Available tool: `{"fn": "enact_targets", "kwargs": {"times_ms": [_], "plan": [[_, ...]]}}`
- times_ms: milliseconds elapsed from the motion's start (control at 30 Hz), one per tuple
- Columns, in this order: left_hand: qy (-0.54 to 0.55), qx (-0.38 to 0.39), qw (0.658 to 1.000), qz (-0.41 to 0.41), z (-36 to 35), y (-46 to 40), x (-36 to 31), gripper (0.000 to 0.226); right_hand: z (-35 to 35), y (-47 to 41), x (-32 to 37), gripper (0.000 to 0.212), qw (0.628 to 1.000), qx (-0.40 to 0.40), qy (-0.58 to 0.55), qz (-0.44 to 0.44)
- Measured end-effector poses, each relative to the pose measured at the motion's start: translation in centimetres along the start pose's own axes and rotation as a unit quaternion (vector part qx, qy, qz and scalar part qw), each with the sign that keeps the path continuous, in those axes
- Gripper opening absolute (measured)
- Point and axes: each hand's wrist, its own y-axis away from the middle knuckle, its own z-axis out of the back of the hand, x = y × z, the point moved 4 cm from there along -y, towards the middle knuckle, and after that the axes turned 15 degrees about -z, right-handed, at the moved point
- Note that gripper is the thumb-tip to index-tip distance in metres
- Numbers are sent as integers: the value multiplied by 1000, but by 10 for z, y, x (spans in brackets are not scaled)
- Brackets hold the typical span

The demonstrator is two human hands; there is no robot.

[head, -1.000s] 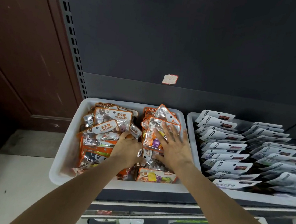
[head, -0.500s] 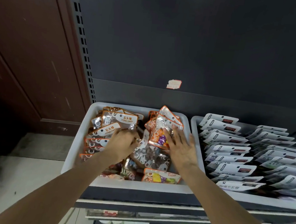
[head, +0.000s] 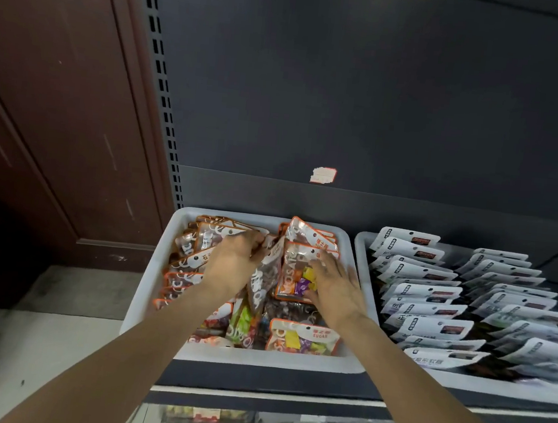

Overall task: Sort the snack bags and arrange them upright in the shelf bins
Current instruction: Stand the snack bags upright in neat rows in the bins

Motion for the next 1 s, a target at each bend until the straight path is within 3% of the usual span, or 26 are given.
{"fn": "enact_targets", "kwargs": {"times_ms": [167,400,533,733,800,833,900,1000], "plan": [[70,-26,997,22,4,-1,7,11,-7,-21,3,88,999,1,33,-14],[53,-112,991,51,22,-12,14,16,-3,-23,0,63,984,-162,77,-14],[69,-73,995,-3,18,-19,-2,21,-4,0,-2,51,991,-106,84,-17],[90,-60,994,-2,4,-18,-9,18,8,3,-6,60,991,-115,54,-42],[103,-81,991,0,9,-16,-6,19,17,5,-5,65,987,-152,-3,-48],[109,-85,990,-1,13,-15,-5,18,20,6,-5,69,986,-133,-86,-47],[125,-77,989,-8,17,-13,-1,17,28,5,3,77,958,-42,-278,-46],[160,-65,985,-18,19,-10,5,14,35,-7,24,75,915,41,-397,-51]]}}
